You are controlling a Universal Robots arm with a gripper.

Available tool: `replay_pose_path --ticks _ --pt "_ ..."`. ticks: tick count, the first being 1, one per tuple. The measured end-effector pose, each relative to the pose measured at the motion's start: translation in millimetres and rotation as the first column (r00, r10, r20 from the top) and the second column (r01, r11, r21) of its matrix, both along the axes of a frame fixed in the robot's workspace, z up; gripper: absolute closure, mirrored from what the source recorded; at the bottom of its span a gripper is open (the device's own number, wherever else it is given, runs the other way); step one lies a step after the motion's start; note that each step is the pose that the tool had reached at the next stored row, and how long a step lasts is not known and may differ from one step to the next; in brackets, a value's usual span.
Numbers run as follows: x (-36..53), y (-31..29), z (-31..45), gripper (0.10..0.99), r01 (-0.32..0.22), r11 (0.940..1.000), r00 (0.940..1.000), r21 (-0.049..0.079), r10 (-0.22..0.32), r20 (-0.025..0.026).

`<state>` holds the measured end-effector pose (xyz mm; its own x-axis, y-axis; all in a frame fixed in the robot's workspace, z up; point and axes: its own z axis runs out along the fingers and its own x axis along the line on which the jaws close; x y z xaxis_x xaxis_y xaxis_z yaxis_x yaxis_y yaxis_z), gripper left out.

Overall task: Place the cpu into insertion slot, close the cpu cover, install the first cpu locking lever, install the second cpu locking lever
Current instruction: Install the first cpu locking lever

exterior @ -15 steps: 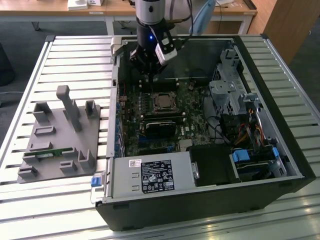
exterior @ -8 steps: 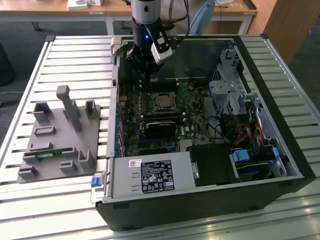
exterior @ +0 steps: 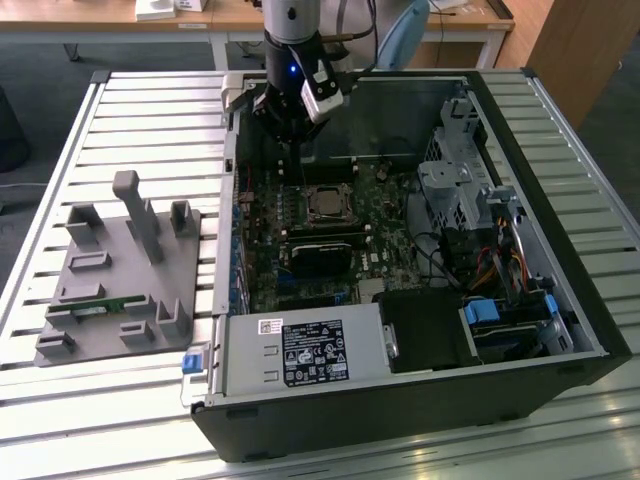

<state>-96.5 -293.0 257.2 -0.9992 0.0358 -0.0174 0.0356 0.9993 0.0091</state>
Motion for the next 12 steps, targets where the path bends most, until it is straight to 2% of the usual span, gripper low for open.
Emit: replay_pose_path --ticks 6,12 --pt "-4.8 1.2 -0.5 0.980 0.000 1.0000 1.0000 0.000 0.000 0.0000" --pt "-3.1 6.4 -0.8 0.980 0.000 1.0000 1.0000 0.000 0.000 0.0000"
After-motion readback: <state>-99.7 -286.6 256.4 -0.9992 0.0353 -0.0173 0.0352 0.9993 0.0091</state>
